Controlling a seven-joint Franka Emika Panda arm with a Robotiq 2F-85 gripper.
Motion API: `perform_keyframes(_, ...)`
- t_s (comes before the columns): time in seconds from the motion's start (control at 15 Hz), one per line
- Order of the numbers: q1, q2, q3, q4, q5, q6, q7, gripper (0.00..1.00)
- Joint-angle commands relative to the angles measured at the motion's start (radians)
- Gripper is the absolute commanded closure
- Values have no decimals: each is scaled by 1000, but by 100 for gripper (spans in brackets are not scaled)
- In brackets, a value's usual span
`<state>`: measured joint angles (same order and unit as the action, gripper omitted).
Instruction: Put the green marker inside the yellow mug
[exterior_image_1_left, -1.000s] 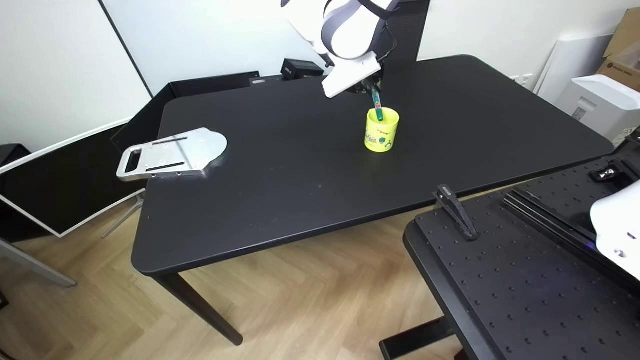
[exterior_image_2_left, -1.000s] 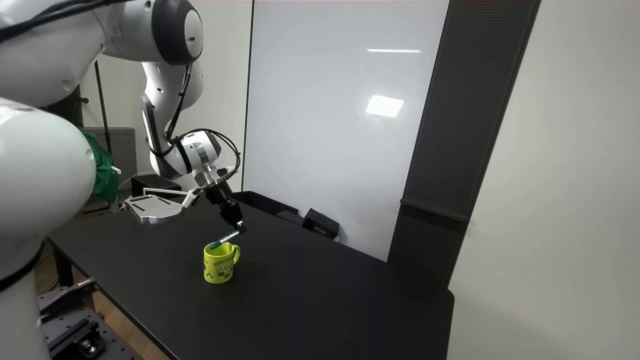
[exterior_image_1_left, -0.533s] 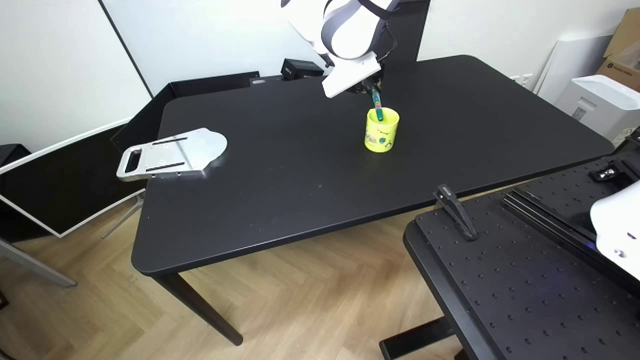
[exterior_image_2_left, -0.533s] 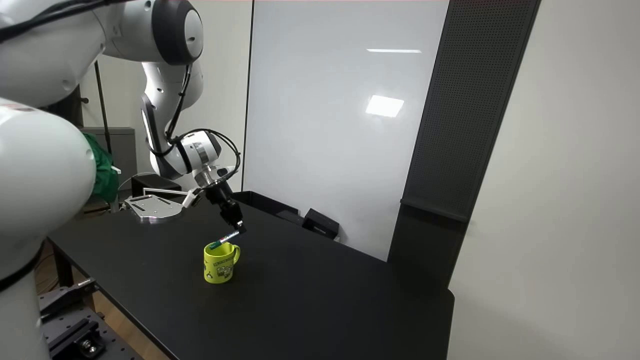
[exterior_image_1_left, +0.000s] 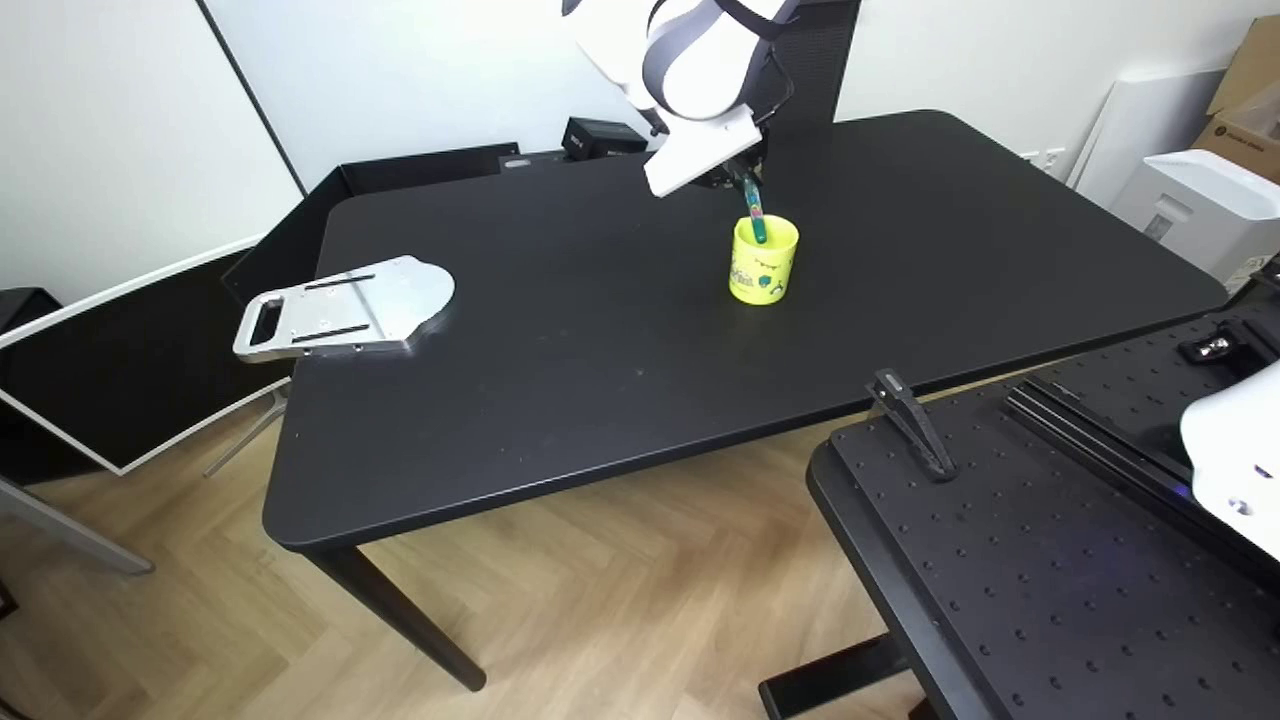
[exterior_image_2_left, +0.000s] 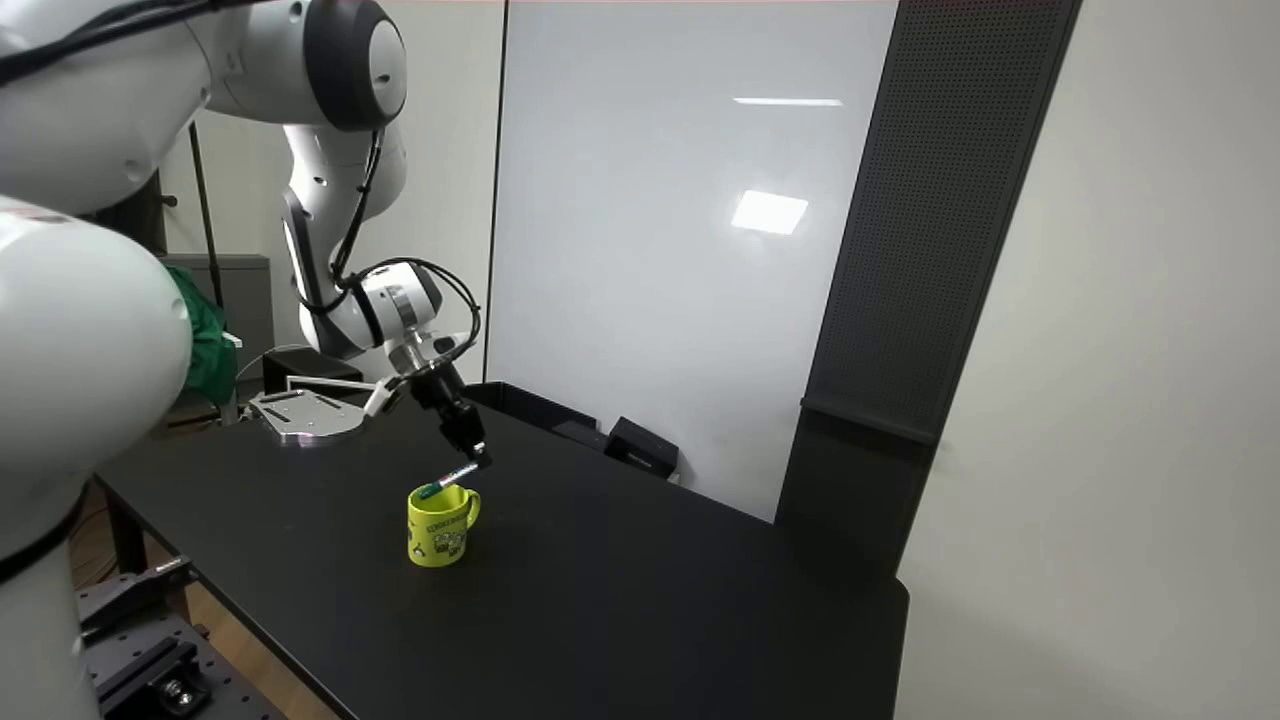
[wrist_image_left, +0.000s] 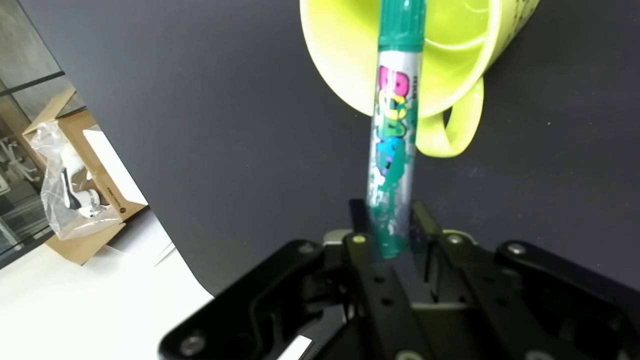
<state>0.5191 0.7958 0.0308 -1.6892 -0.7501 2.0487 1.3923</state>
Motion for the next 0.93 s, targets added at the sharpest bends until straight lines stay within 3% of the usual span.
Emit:
perform_keyframes(0.0,6,-9,10,-12,-15,-1,18,94)
perform_keyframes(0.87,40,-6,12,-11,-47,6,38,94)
